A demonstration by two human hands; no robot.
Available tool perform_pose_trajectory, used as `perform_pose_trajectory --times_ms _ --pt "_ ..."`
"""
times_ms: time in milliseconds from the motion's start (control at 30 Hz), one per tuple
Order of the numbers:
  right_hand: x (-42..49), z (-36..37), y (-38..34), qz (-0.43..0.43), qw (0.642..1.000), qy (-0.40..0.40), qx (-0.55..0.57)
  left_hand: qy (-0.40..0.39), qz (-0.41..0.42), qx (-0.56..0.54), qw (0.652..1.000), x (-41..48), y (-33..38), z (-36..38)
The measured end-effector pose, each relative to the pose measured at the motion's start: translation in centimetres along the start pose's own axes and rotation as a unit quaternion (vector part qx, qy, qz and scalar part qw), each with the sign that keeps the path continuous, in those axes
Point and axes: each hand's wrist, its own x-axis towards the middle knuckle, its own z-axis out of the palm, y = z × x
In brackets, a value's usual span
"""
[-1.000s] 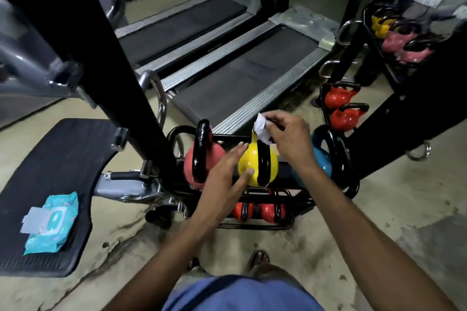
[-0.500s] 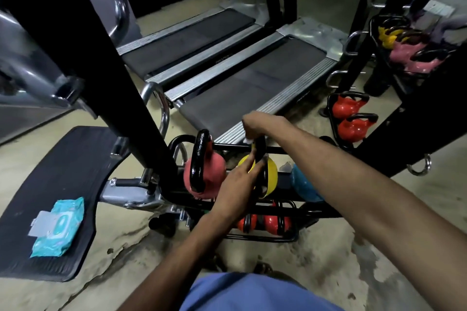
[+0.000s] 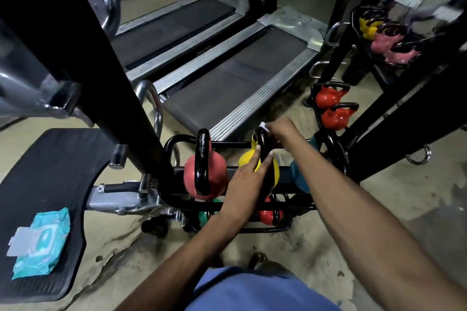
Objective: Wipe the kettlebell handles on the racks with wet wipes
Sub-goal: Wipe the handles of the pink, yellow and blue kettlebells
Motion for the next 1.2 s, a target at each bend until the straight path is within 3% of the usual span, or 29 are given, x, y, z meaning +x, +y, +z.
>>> perform_pose_trajectory --times_ms 67,133,200,267,333,367,433,467,533,633,767,900,967,1000,1067,1200 --pt "-0.6 1.0 2.5 0.050 0.975 -0.025 0.214 -0.006 0.002 -0.018 1.000 0.0 -0.2 -0.2" --pt "-2.1 2.0 3.5 0.105 0.915 -0.109 0.374 -0.004 0.009 -0.027 1.000 0.1 -0.5 -0.3" --pt "-2.9 1.9 3.5 0.133 0.868 -0.148 0.455 -0.007 0.013 -0.032 0.999 0.2 -0.9 -0.3" --pt "-3.2 1.5 3.5 0.133 0.848 -0.150 0.491 -0.011 0.023 -0.040 0.999 0.2 -1.2 -0.4" --pt "-3.6 1.4 3.4 0.114 0.871 -0.105 0.466 -0.024 0.031 -0.054 0.998 0.1 -1.5 -0.4" --pt "-3.4 1.3 3.4 0.082 0.907 -0.048 0.411 -0.028 0.033 -0.066 0.997 0.1 -1.6 -0.2" --pt "-2.8 1.1 3.0 -0.045 0.981 0.075 0.172 -0.018 0.034 -0.096 0.995 0.0 -1.8 0.2" --pt "-2.5 1.0 2.4 -0.111 0.987 0.112 0.032 -0.009 0.039 -0.112 0.993 -0.2 -1.9 0.5" --pt "-1.8 0.9 0.5 -0.175 0.963 0.113 -0.171 0.007 0.039 -0.177 0.983 -0.9 -2.0 1.1" --pt "-0.6 1.3 -2.5 -0.220 0.898 0.019 -0.380 -0.012 -0.019 -0.263 0.965 -1.7 -2.0 2.3" --pt "-0.4 2.8 -4.8 -0.254 0.751 -0.088 -0.603 -0.051 -0.072 -0.279 0.956 -1.5 -1.9 4.2" --pt "-2.1 3.9 -5.0 -0.355 0.594 -0.121 -0.711 -0.018 -0.037 -0.239 0.970 -1.3 -2.1 4.1" --pt "-2.8 3.8 -4.5 -0.388 0.544 -0.123 -0.734 -0.005 -0.027 -0.209 0.978 -1.3 -2.2 4.3" --pt "-2.8 3.4 -4.3 -0.409 0.538 -0.112 -0.729 -0.007 -0.029 -0.202 0.979 -1.4 -2.1 4.3" --pt "-2.3 2.3 -4.2 -0.433 0.583 -0.076 -0.683 -0.011 -0.033 -0.205 0.978 -1.5 -1.9 4.2" --pt "-0.3 0.1 -3.0 -0.367 0.778 -0.004 -0.510 -0.015 -0.043 -0.208 0.977 -1.6 -1.7 4.1"
